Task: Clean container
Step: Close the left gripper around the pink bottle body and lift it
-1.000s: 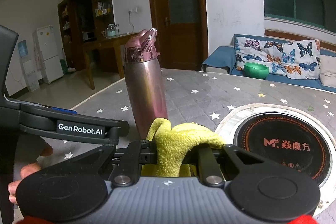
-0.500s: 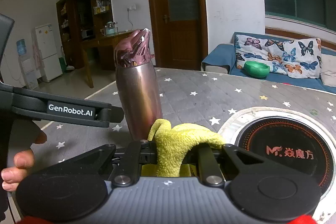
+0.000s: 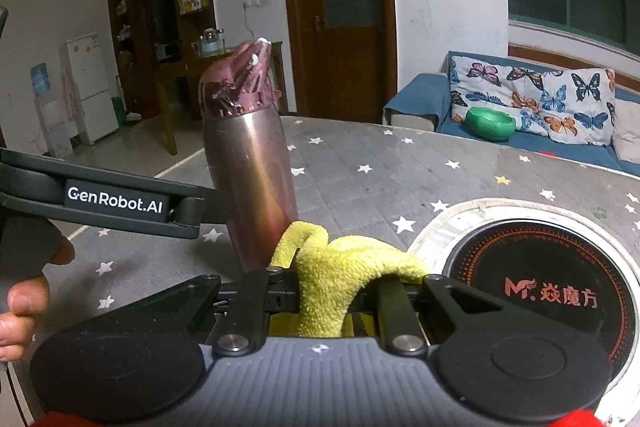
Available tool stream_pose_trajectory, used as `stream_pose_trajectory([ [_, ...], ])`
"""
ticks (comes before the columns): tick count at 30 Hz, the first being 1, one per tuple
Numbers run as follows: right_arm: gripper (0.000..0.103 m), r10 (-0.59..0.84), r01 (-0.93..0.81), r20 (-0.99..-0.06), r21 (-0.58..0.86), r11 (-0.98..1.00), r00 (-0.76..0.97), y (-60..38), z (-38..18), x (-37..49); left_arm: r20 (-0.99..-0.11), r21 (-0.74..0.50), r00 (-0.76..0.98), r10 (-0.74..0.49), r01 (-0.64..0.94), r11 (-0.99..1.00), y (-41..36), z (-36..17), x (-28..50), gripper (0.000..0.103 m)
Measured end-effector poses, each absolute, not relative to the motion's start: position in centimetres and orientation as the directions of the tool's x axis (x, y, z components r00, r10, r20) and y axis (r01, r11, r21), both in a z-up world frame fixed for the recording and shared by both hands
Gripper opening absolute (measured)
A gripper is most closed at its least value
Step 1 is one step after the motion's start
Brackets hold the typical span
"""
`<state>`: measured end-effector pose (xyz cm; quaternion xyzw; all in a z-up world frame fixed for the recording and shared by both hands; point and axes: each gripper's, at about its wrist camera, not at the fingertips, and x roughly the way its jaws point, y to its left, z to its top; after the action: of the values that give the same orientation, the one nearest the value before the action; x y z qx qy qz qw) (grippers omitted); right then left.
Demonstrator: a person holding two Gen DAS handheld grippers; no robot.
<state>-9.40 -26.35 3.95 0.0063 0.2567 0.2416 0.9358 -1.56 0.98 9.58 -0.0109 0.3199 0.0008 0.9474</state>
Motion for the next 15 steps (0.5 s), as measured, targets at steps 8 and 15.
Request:
stream_pose_trajectory([
  [8, 0.013, 0.453, -0.447, -0.491, 0.137, 0.884, 0.744, -26.63, 3.70, -9.13, -0.611, -0.015, 0.792, -0.001, -0.011, 1.000, 0.70, 9.56, -1.10, 0.103],
  [15, 0.013, 0.409, -0.416, -0.541, 0.118, 0.902, 0.735, -26.42, 3.36, -8.39, -0.624, -0.017, 0.781, 0.010, -0.026, 1.000, 1.02, 9.04, -0.92, 0.103],
])
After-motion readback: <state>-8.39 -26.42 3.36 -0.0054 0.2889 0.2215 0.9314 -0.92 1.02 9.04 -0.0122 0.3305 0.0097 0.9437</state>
